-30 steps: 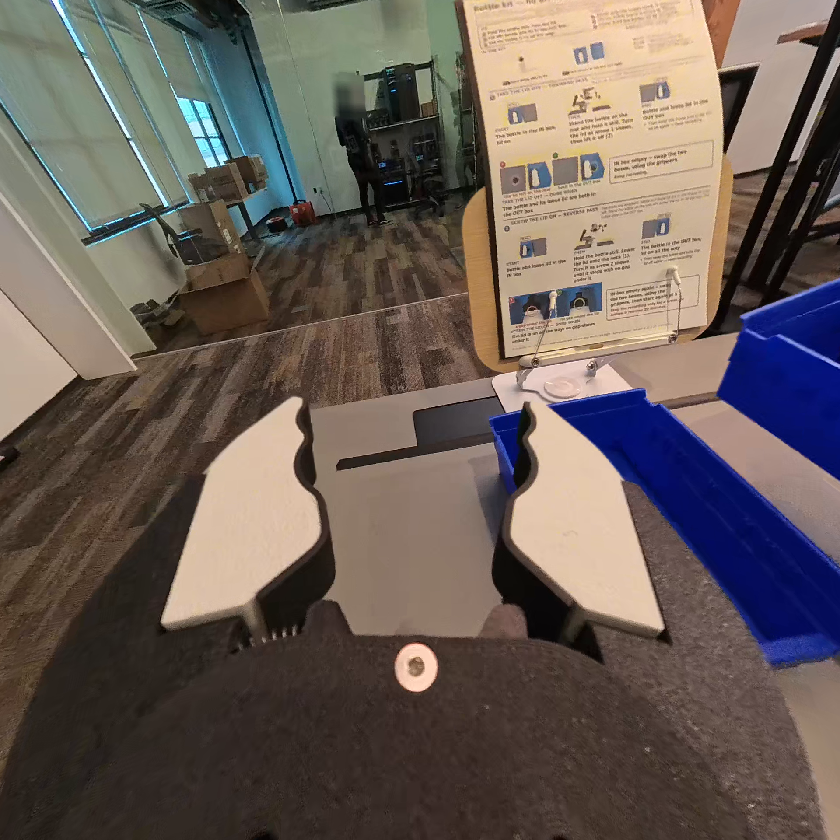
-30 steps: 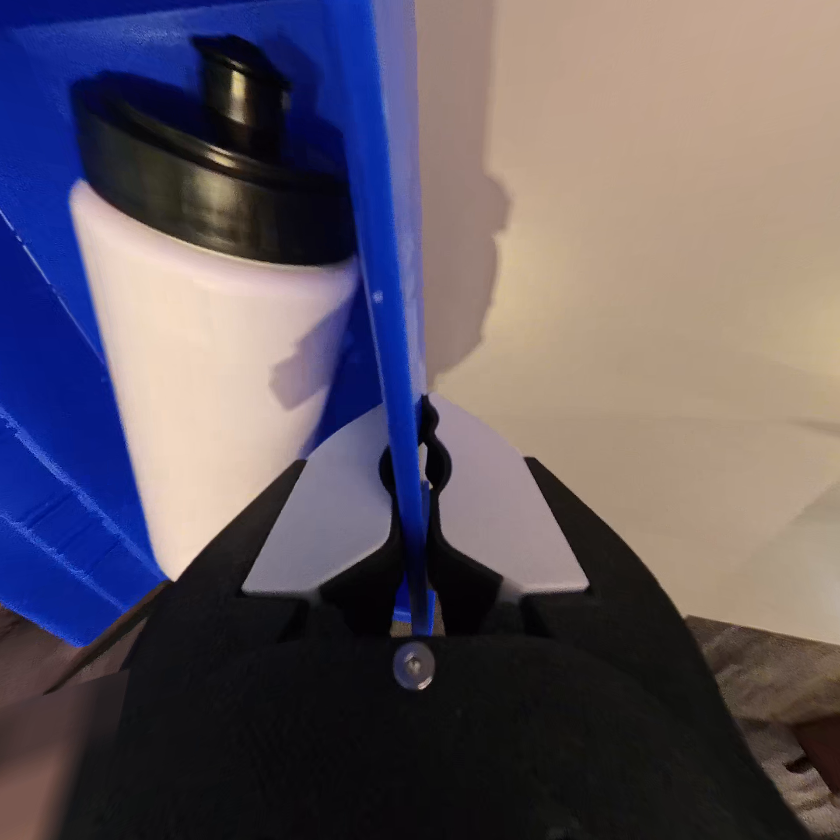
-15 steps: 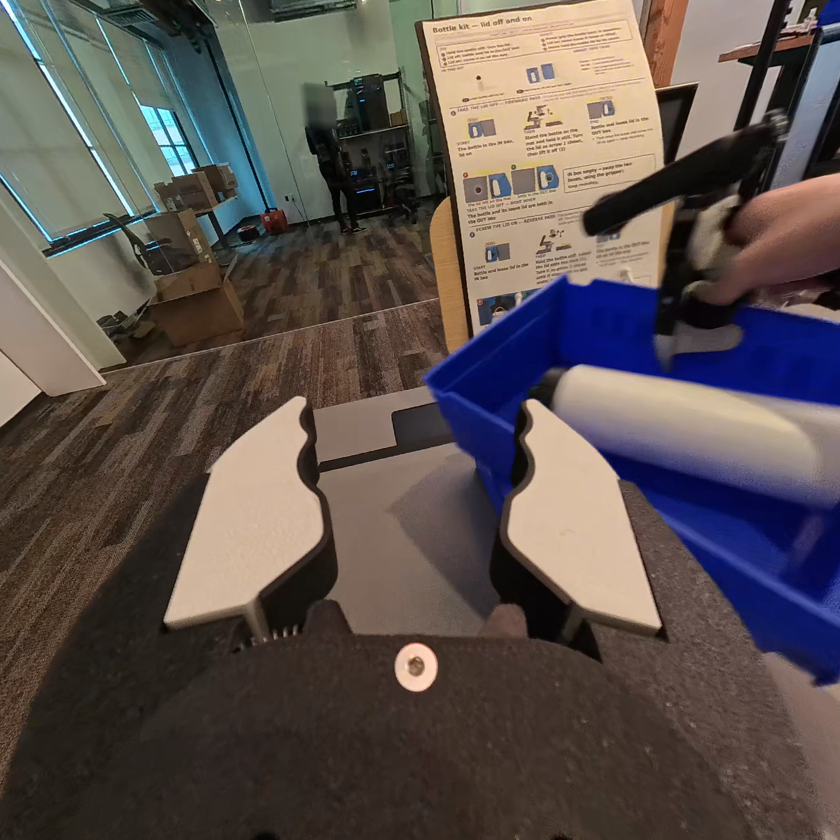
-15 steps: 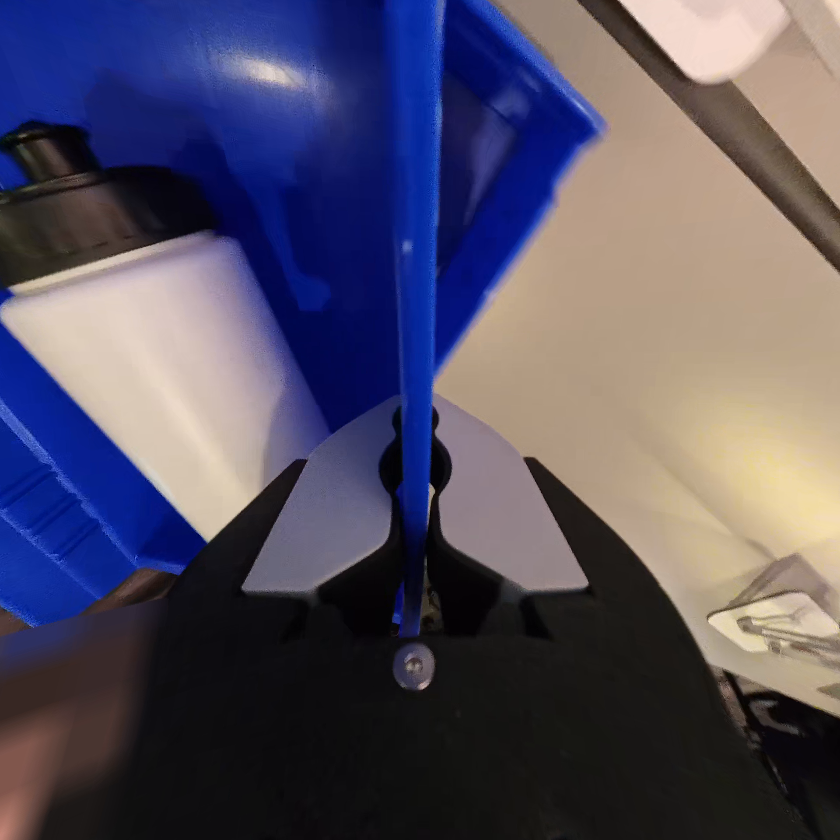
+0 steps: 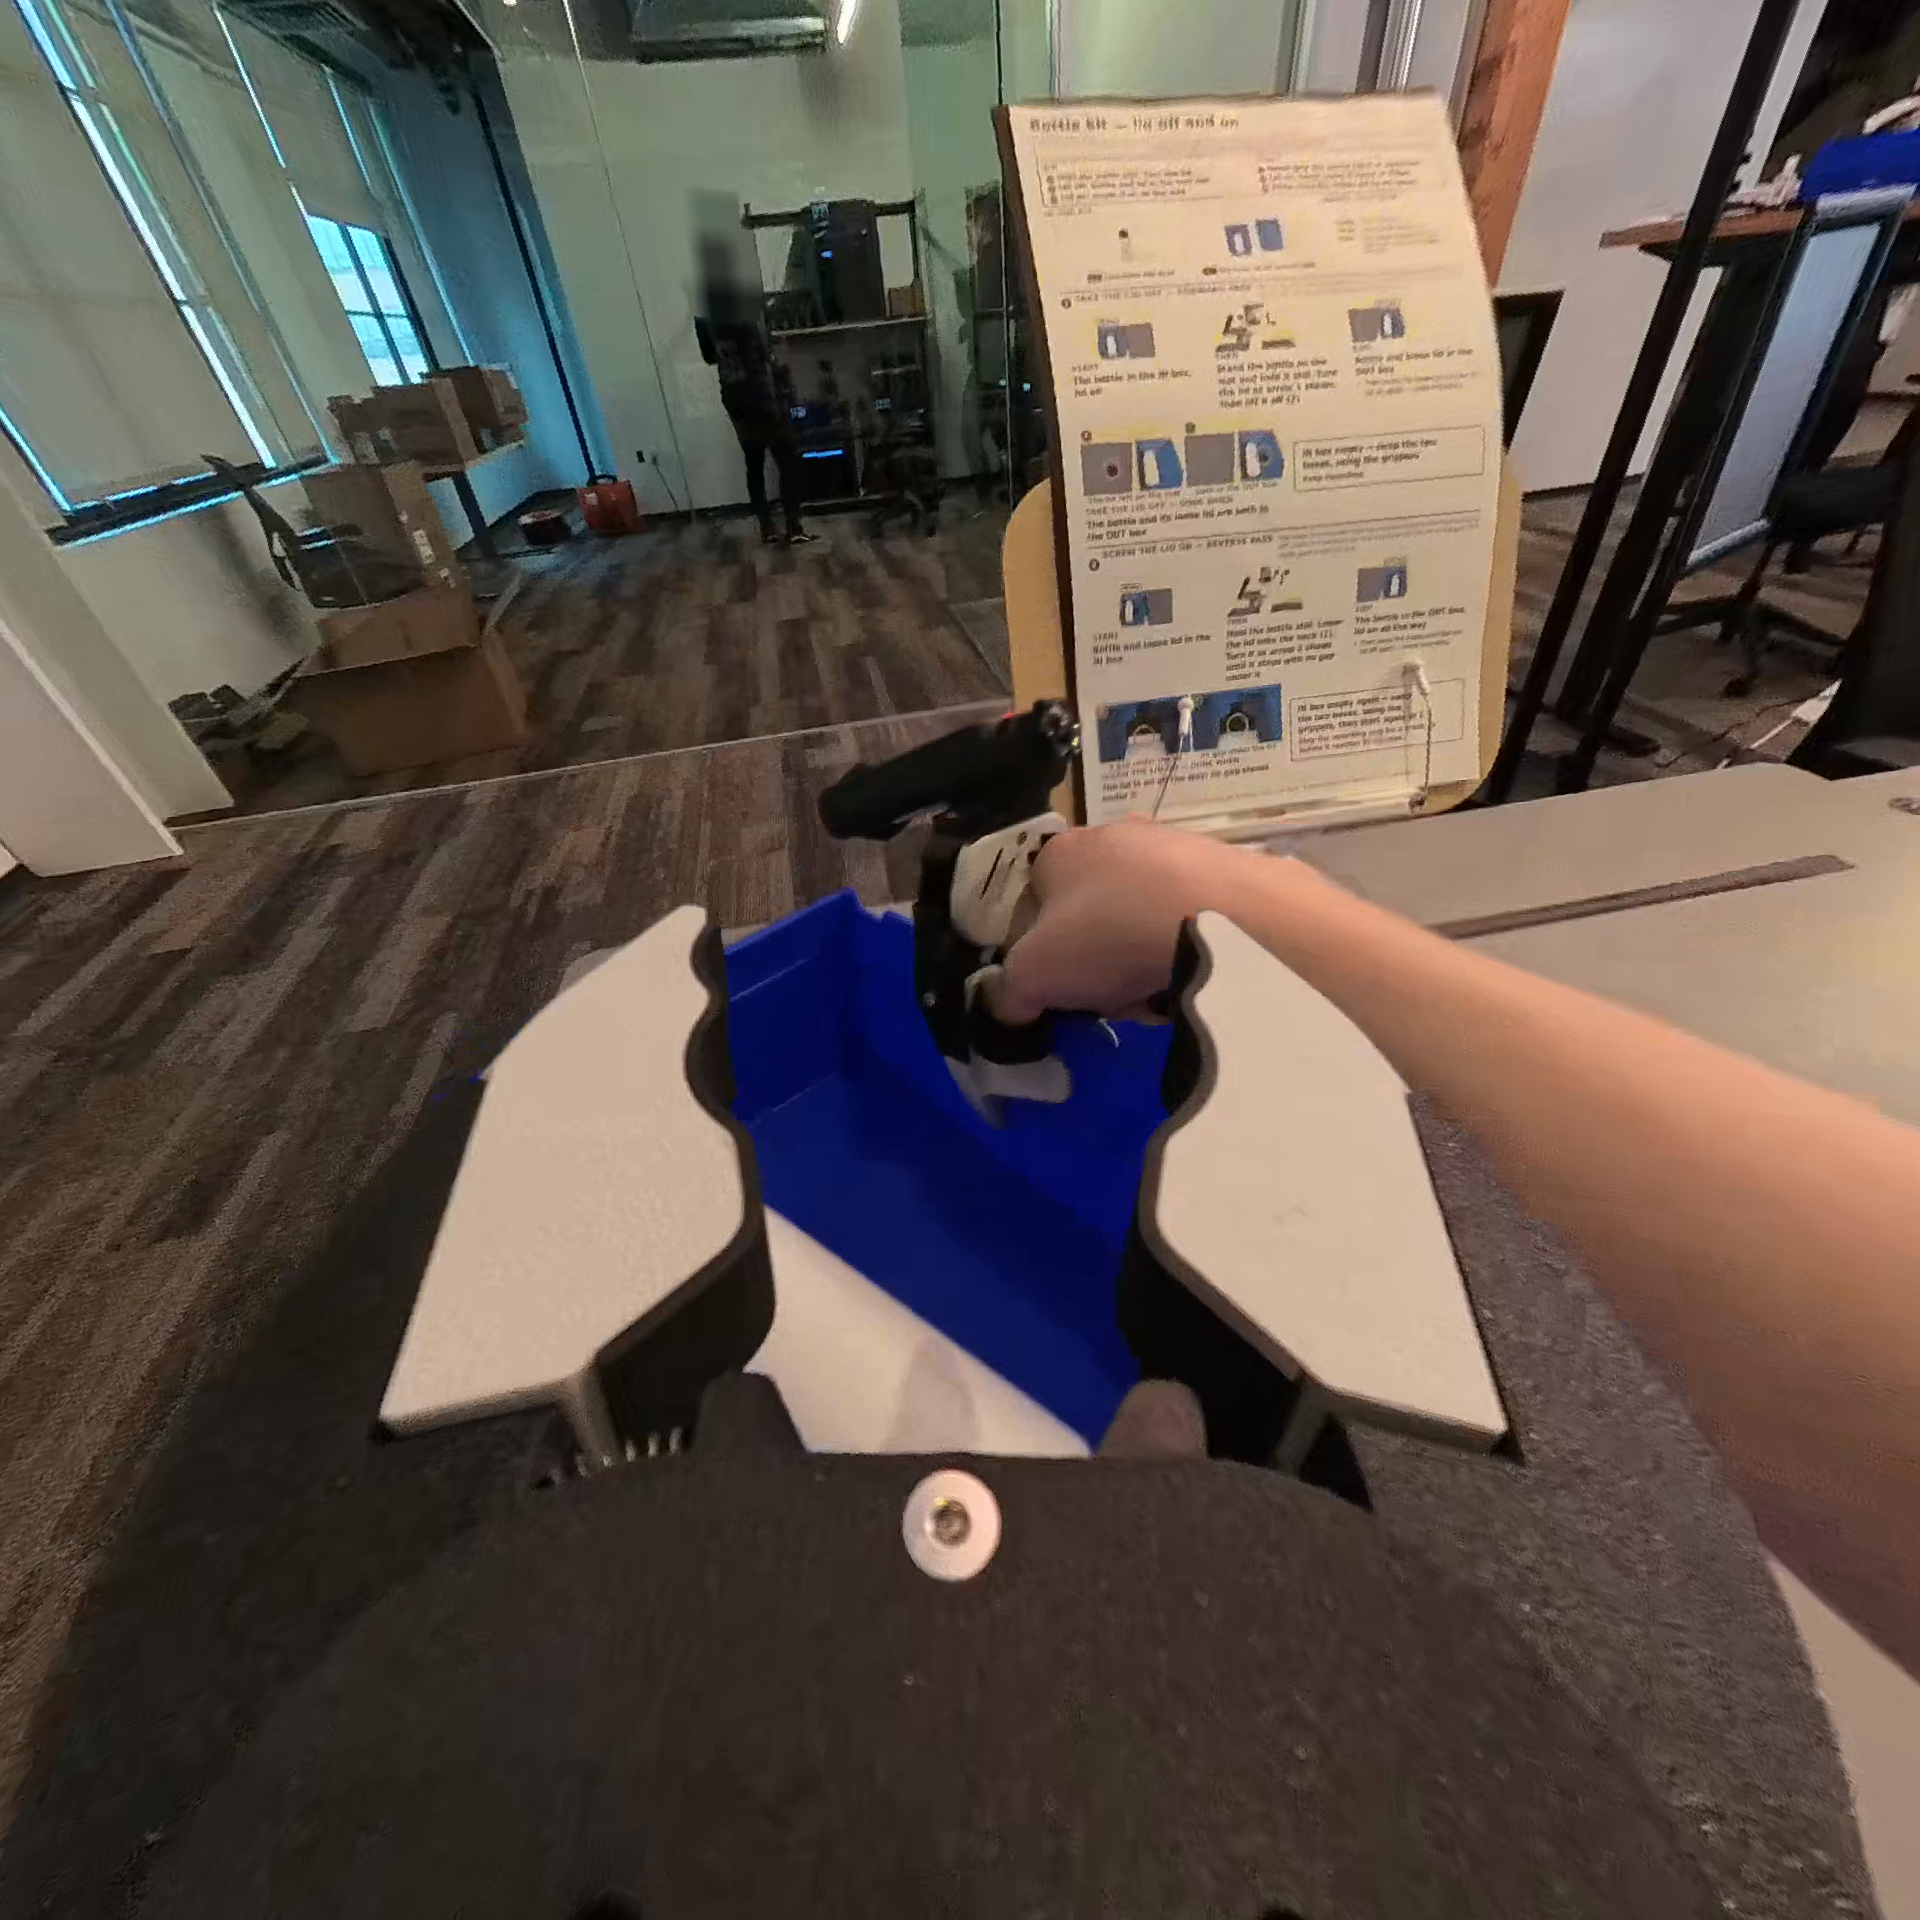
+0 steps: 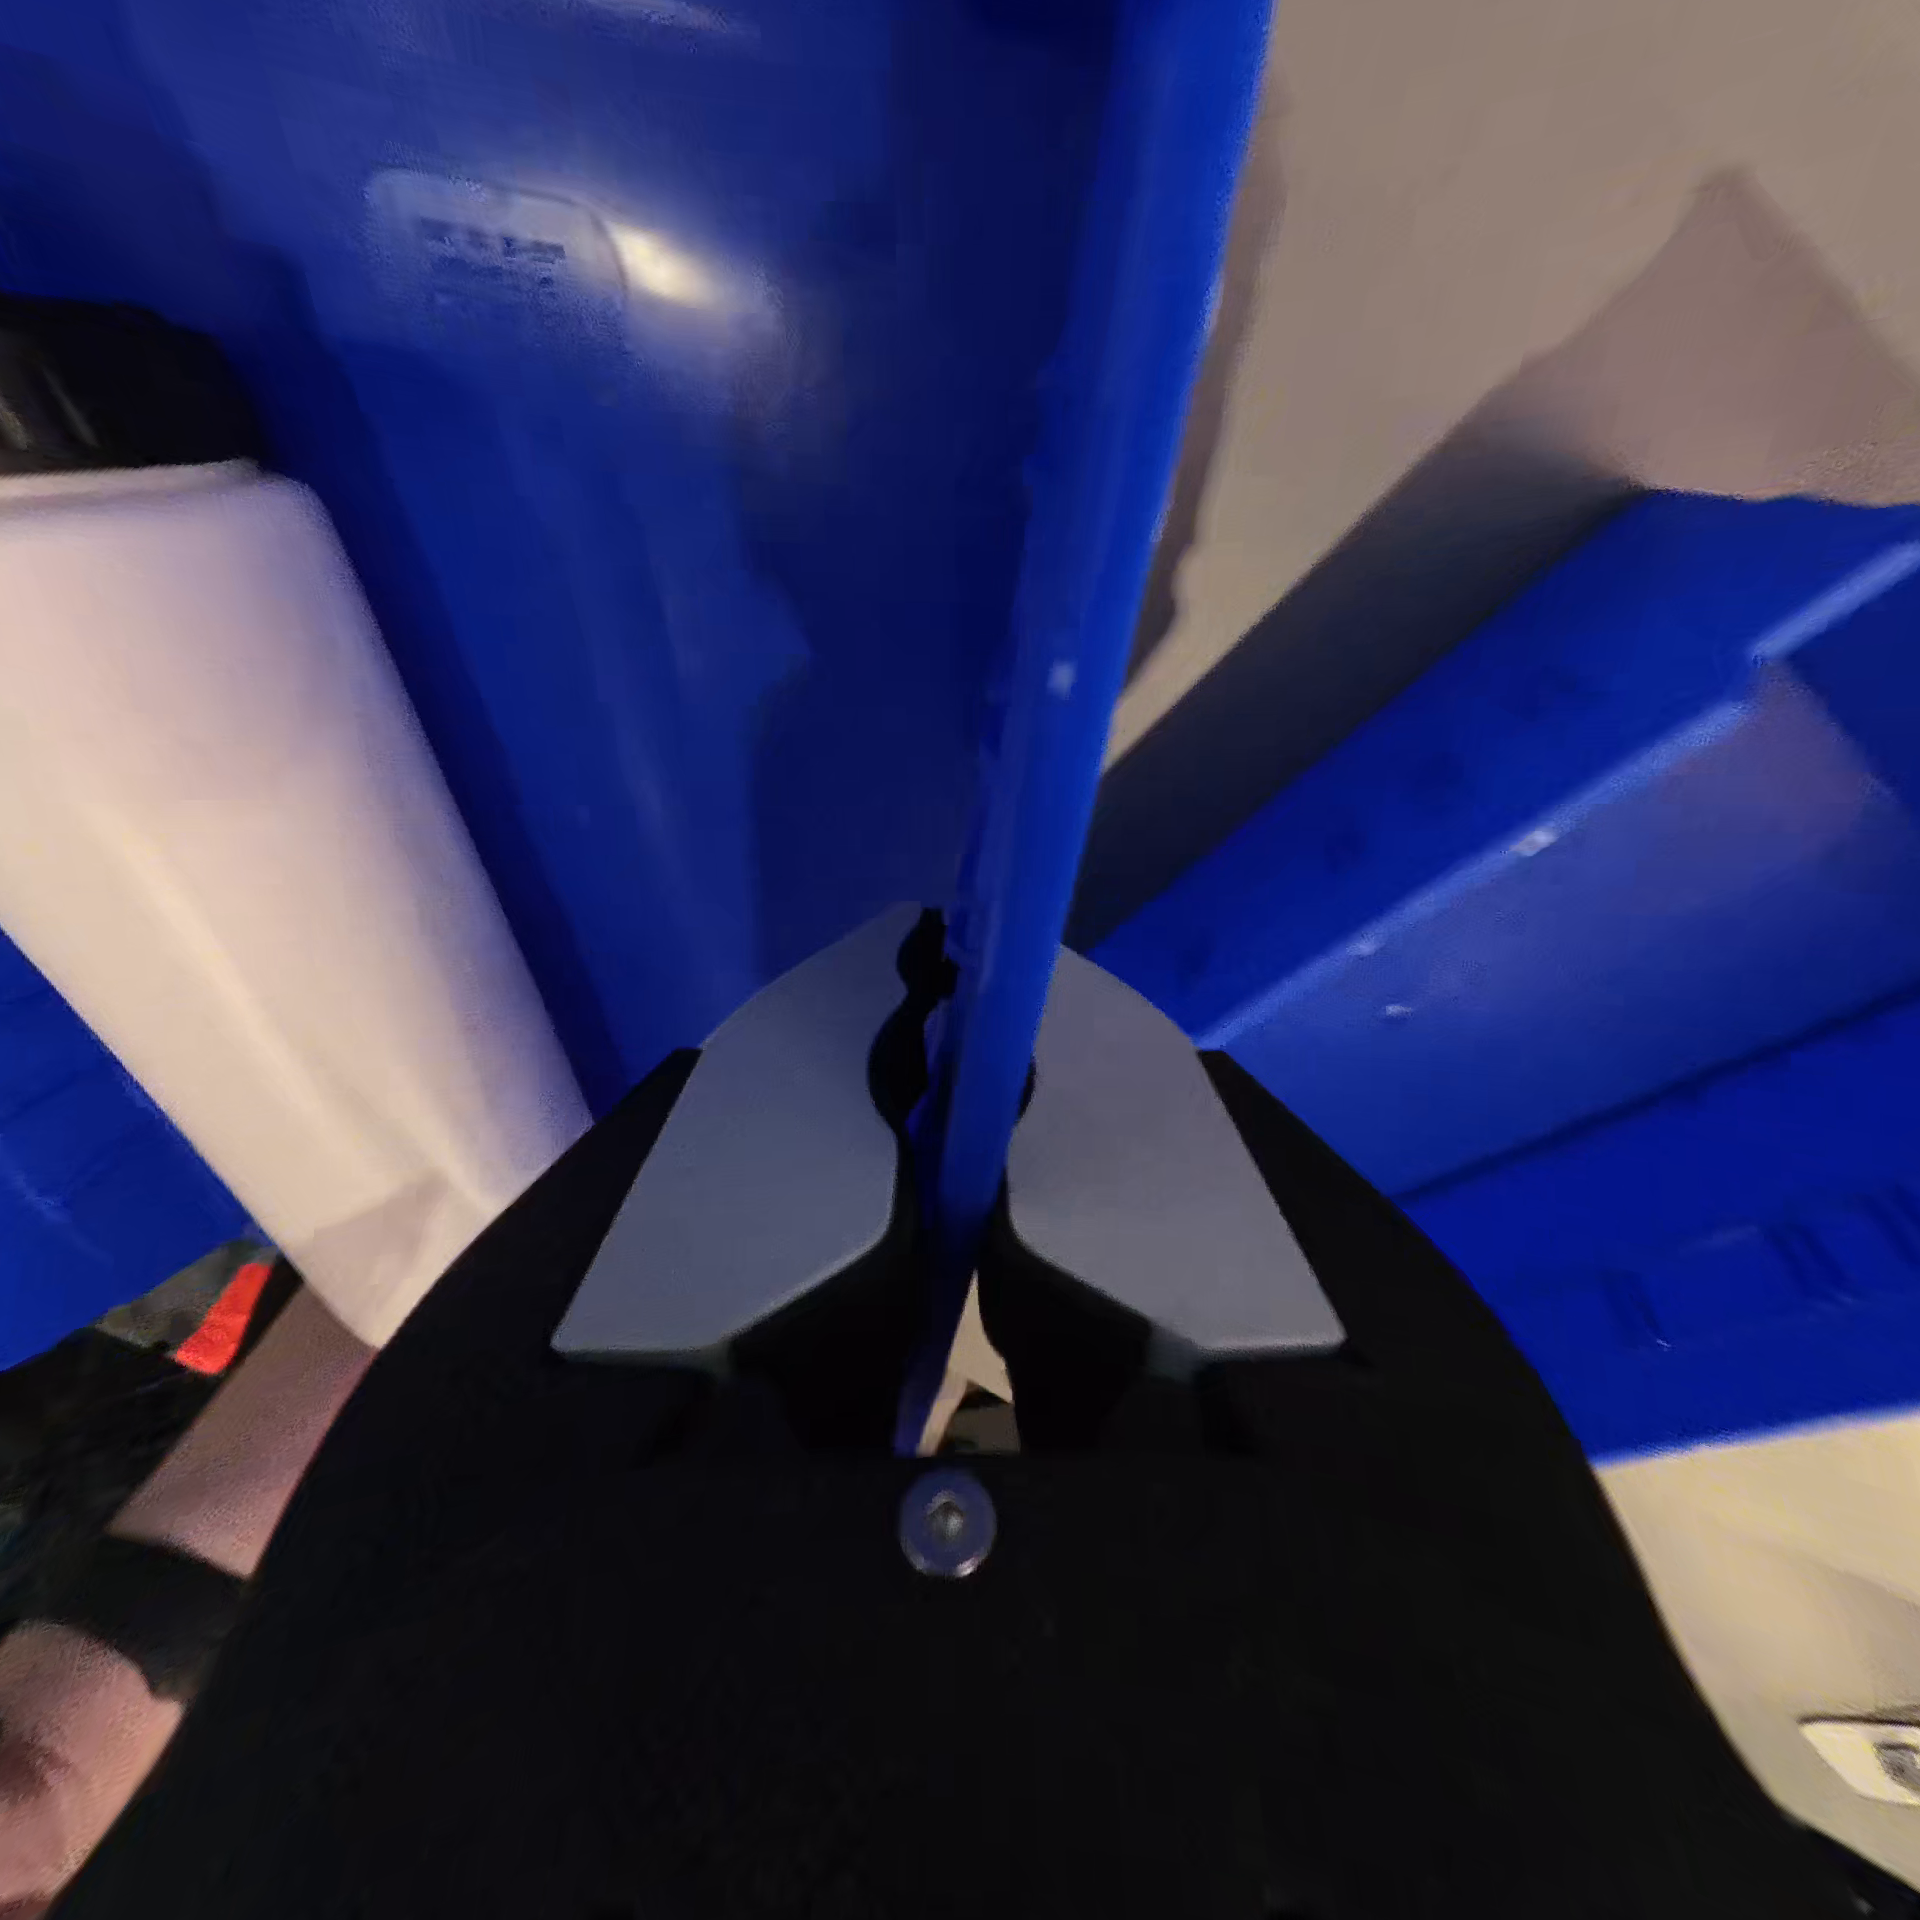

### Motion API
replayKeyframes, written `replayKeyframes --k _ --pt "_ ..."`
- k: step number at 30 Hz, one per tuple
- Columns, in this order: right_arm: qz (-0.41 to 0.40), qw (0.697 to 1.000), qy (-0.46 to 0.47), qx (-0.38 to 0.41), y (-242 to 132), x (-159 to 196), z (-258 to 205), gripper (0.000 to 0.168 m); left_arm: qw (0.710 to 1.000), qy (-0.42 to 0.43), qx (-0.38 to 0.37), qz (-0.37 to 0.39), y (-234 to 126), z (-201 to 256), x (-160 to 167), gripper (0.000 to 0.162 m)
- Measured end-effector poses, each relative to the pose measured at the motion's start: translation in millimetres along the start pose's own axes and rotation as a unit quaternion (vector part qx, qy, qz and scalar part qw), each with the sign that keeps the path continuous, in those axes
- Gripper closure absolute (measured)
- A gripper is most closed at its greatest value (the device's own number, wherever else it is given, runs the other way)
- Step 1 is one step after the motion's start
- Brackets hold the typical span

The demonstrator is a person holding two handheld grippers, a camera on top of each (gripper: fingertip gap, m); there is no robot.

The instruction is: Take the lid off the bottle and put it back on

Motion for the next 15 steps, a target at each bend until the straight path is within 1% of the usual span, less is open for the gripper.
replayKeyframes --k 3,9,12,15 --pt "-0.025 0.999 0.028 -0.006 25 -3 -8 0.16 1.0 0.006 0.009 -0.021 6 1 5 0.078" --pt "-0.022 0.995 0.095 -0.018 67 -8 -1 0.16 0.999 0.005 0.03 -0.029 9 2 8 0.077" --pt "0.002 0.993 0.119 -0.024 76 -7 7 0.16 0.999 0.007 0.037 -0.033 10 3 10 0.077" --pt "0.016 0.99 0.139 -0.012 81 2 19 0.16 0.998 0.008 0.045 -0.041 12 4 12 0.077"
Point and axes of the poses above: each gripper's, where its closed fingertips meet, y out along the fingers, x out of its underside, z = x × y across the jaws, the point moved 6 cm from there along -y, back along the fingers, and after that the axes turned 12 degrees about y, right-handed, at the moved point
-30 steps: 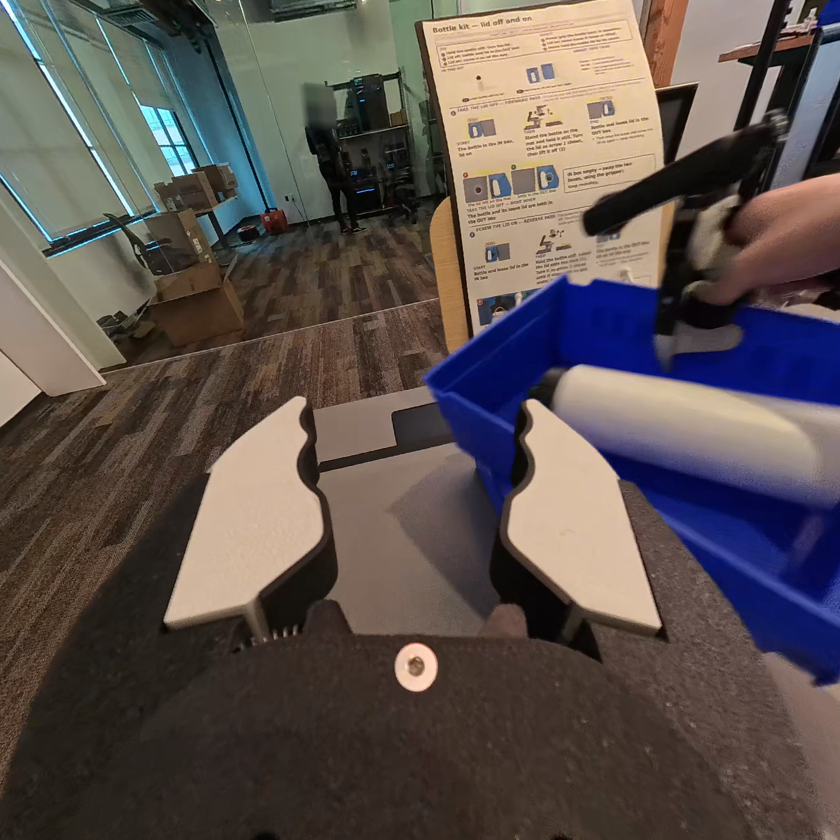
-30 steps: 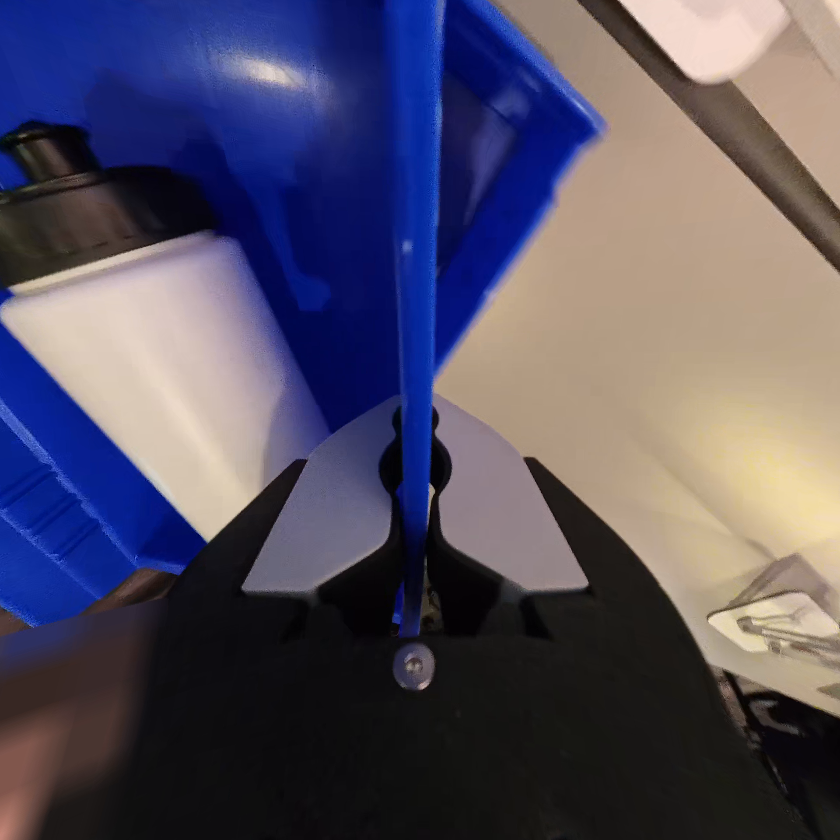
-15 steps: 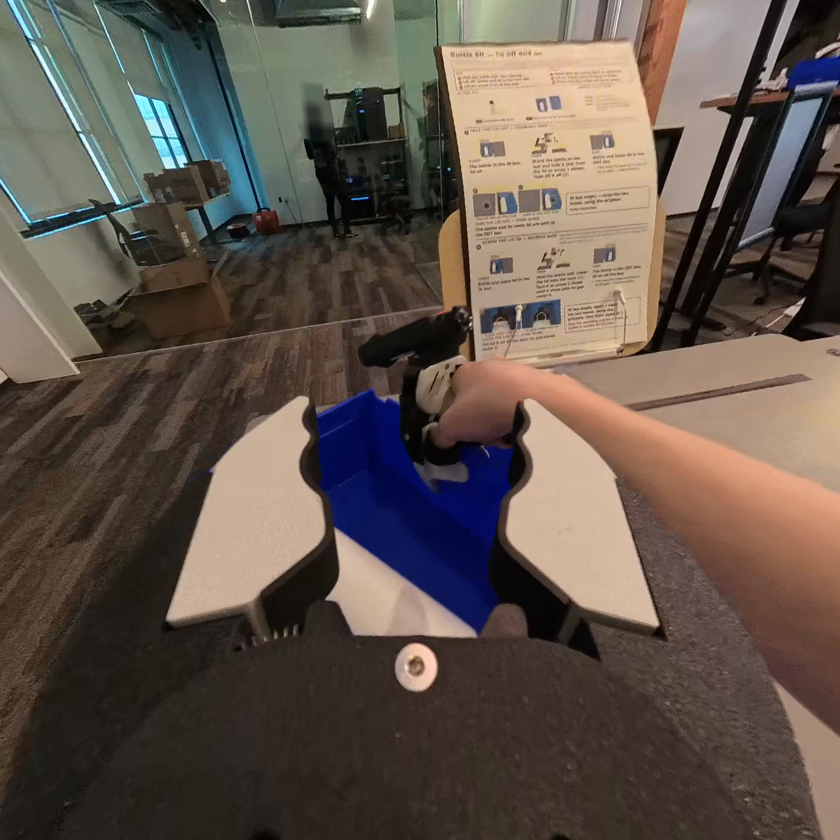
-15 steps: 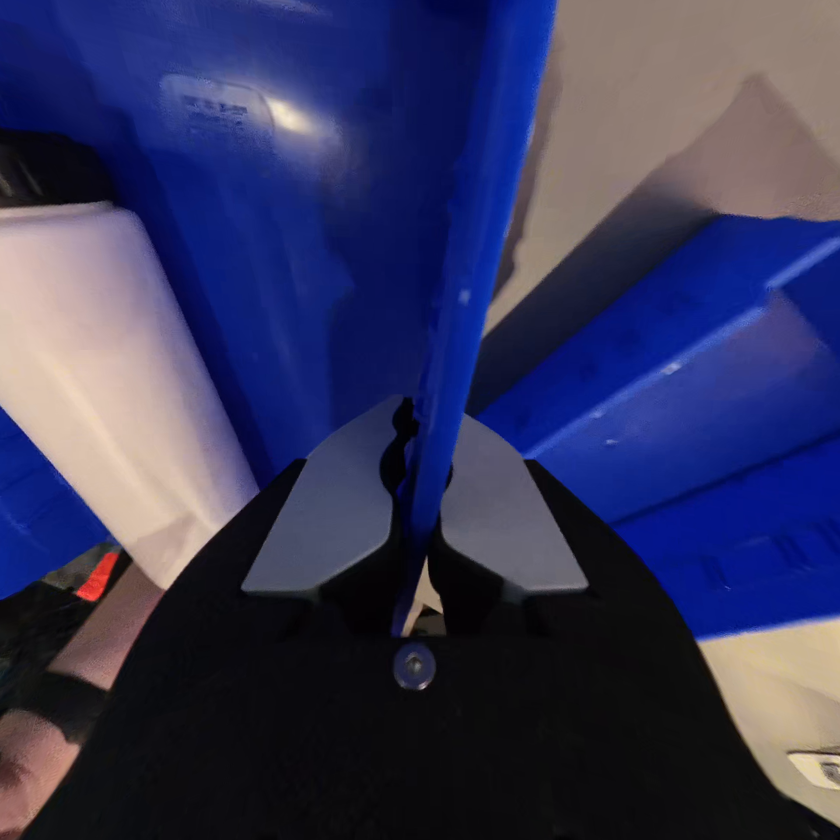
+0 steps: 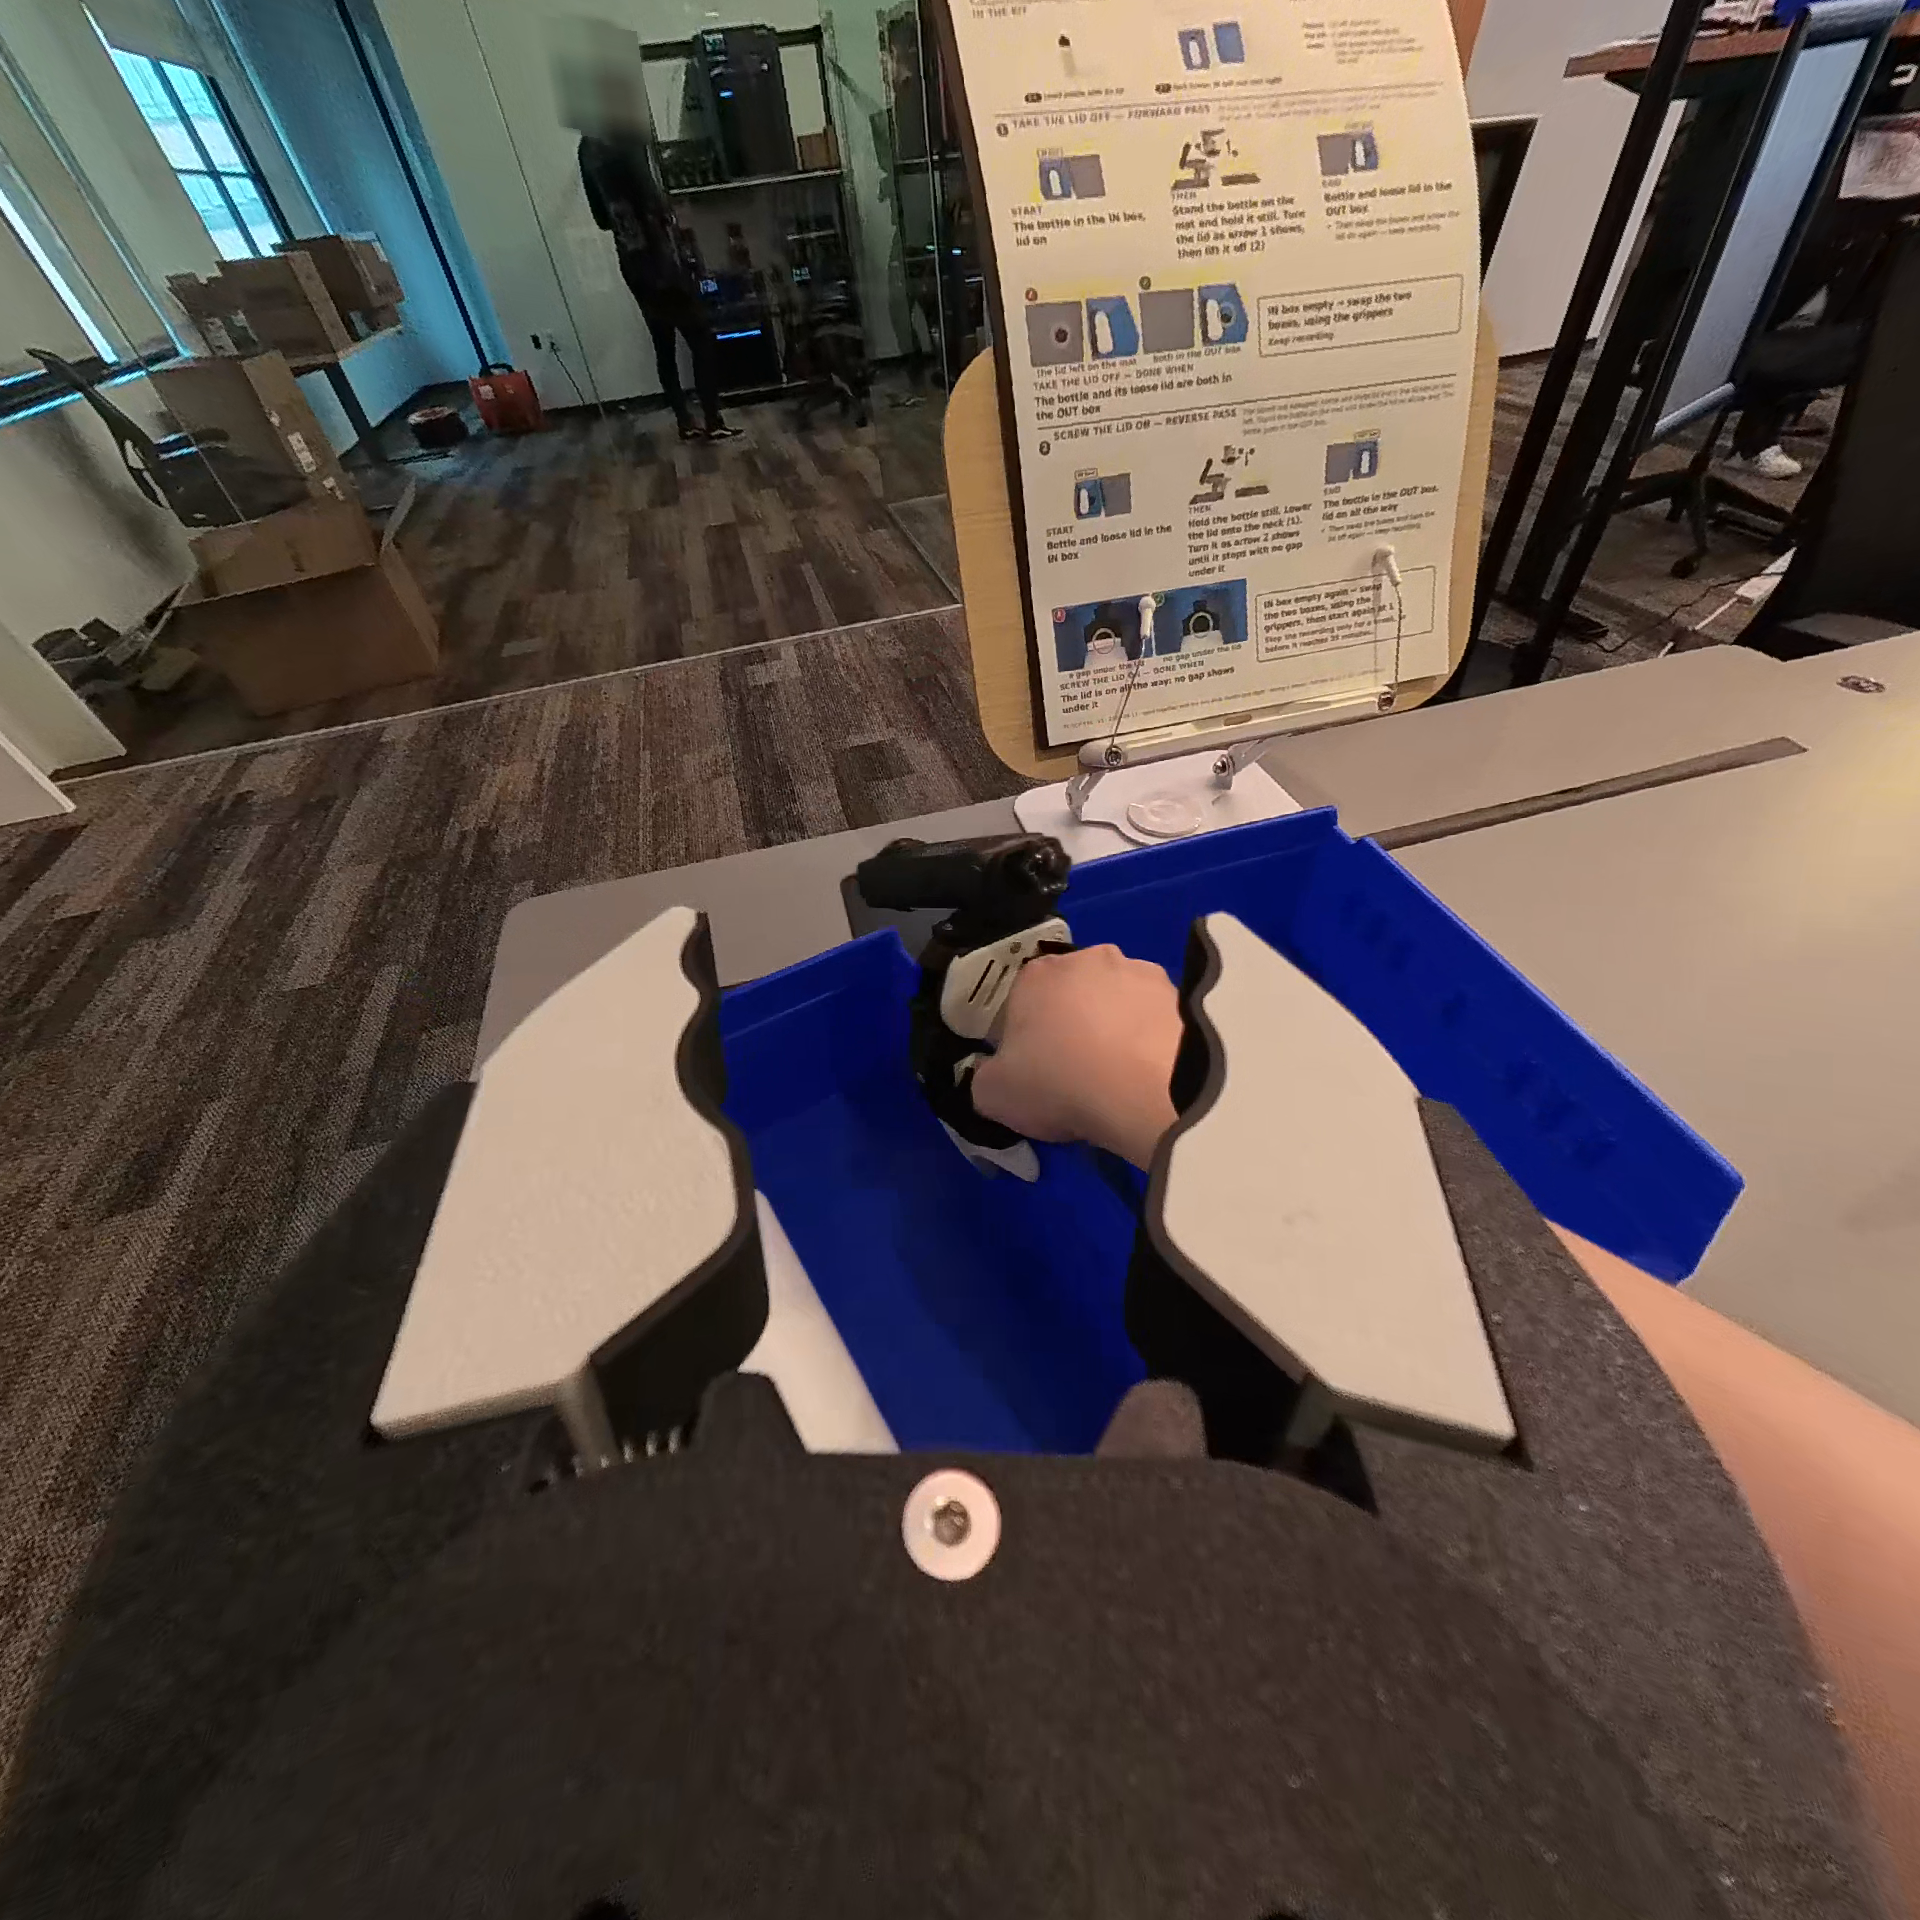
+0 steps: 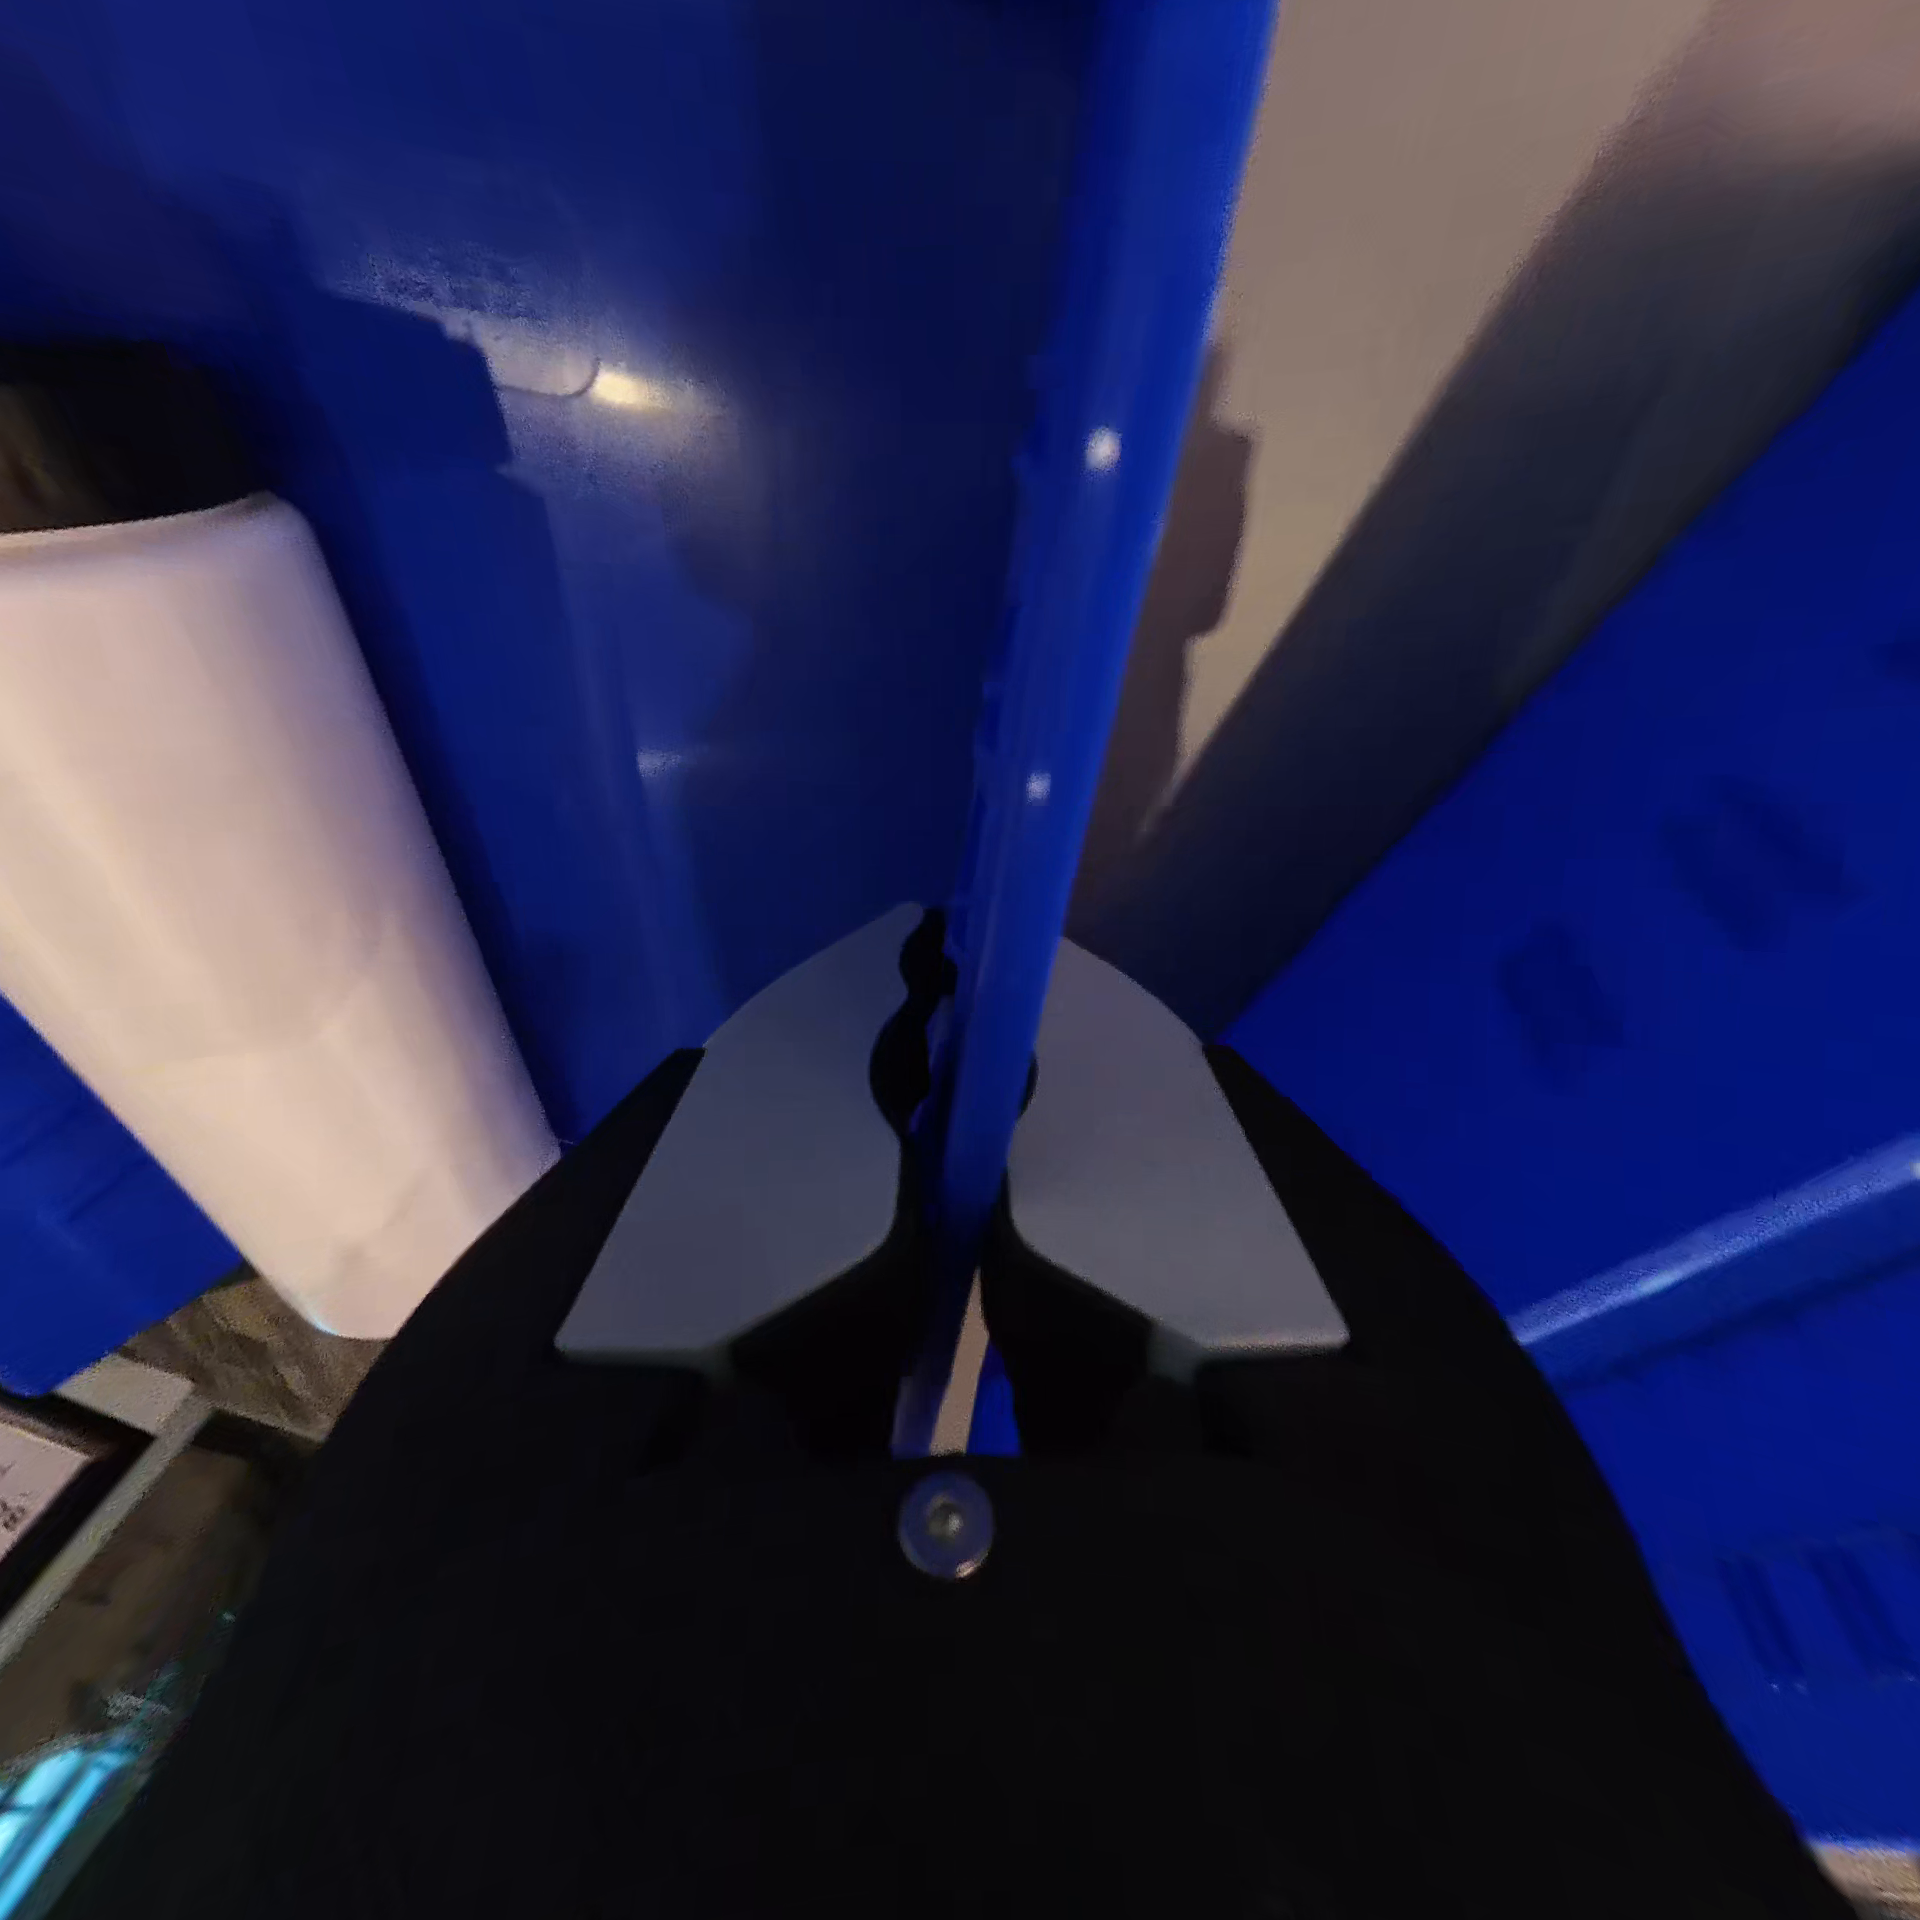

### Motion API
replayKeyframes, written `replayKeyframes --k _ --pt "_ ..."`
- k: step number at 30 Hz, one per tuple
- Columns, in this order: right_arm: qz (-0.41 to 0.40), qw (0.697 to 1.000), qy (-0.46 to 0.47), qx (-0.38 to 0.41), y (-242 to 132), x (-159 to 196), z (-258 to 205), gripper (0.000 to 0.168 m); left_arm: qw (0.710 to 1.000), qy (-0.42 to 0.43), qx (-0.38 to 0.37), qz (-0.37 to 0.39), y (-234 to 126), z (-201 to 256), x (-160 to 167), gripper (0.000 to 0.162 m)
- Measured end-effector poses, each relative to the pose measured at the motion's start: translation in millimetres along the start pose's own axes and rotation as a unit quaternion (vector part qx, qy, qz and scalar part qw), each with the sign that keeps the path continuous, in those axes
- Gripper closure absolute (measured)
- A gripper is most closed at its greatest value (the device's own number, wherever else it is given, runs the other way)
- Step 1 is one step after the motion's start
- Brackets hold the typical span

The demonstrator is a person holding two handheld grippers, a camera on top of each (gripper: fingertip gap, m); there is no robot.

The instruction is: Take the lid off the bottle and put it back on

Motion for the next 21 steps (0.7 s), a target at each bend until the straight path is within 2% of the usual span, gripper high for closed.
replayKeyframes --k 7,10,14,16,18,21 --pt "0.008 0.998 0.054 -0.006 3 10 21 0.162 1.0 0.021 0.015 -0.017 7 13 0 0.077" --pt "-0.007 0.999 0.039 -0.002 2 12 24 0.161 0.998 0.041 0.024 -0.029 10 21 0 0.077" --pt "-0.011 0.999 0.004 -0.031 -20 12 18 0.139 0.998 0.043 0.027 -0.025 11 25 -3 0.075" --pt "0.04 0.998 -0.049 -0.028 -50 8 16 0.138 0.998 0.042 0.025 -0.024 10 24 -3 0.074" --pt "0.135 0.982 -0.125 -0.051 -90 7 14 0.135 0.999 0.043 0.024 -0.024 8 22 -2 0.073" --pt "0.336 0.913 -0.22 -0.076 -158 18 33 0.136 0.999 0.03 0.015 -0.023 5 10 2 0.072"
Point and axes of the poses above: each gripper's, where its closed fingertips meet, y out along the fingers, x out of its underside, z = x × y across the jaws, the point moved 6 cm from there along -y, back along the fingers, and after that the axes turned 12 degrees about y, right-handed, at the moved point
